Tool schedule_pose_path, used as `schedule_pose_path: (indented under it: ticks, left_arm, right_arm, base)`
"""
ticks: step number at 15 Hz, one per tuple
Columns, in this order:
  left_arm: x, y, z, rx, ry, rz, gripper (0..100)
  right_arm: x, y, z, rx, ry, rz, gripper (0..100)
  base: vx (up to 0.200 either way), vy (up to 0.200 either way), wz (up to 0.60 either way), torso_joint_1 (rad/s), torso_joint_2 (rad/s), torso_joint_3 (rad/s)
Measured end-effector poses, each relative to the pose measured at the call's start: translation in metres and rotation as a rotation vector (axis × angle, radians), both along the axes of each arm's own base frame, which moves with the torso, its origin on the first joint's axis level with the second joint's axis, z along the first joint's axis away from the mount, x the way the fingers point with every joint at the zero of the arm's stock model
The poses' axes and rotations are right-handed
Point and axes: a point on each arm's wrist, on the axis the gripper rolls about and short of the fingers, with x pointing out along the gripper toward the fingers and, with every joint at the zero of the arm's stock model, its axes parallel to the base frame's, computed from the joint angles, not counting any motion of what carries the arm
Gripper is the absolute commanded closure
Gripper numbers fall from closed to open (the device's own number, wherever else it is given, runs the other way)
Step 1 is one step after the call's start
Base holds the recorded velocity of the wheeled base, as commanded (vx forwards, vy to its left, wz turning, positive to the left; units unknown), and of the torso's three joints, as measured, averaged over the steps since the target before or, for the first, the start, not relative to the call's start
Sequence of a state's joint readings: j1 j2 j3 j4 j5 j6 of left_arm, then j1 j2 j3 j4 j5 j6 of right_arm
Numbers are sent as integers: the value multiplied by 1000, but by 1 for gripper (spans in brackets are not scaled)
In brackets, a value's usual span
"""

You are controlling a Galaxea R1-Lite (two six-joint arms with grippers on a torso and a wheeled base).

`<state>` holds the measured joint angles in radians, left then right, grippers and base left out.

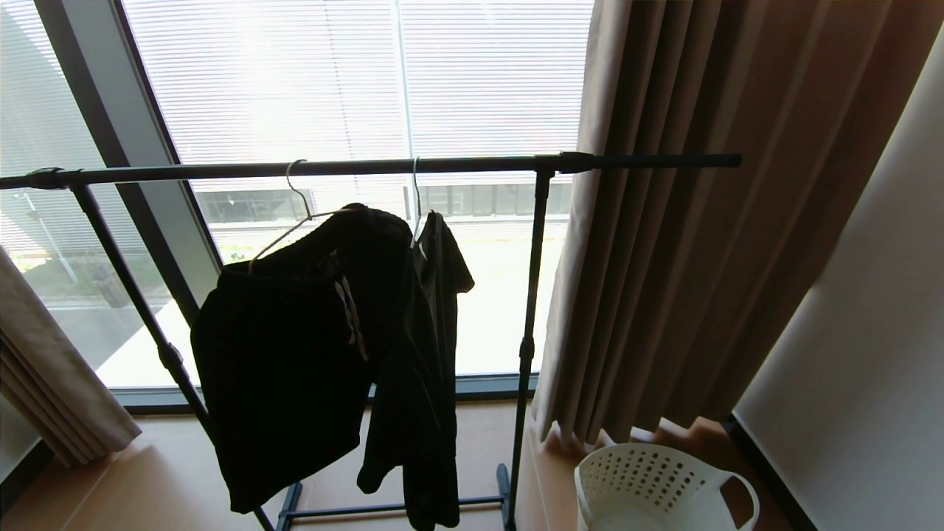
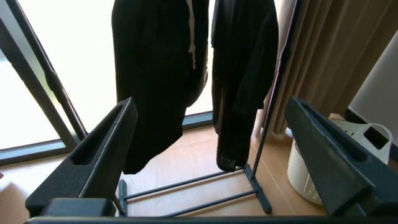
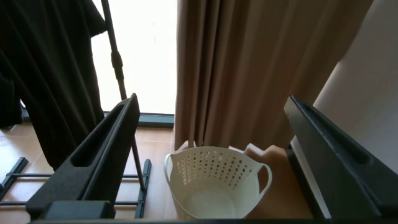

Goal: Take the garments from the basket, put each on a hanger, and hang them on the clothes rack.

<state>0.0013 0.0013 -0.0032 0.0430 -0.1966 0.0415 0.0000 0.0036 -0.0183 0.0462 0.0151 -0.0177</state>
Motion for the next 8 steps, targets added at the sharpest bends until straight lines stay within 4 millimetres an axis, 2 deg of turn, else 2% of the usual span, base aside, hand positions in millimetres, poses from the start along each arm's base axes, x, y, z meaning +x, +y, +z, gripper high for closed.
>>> schedule_pose_path:
  ticks: [8]
  left_arm:
    - [0,0,0,0,-1,0,0]
  right_arm:
    - [0,0,0,0,0,0,0]
  base:
    - [0,0,0,0,0,0]
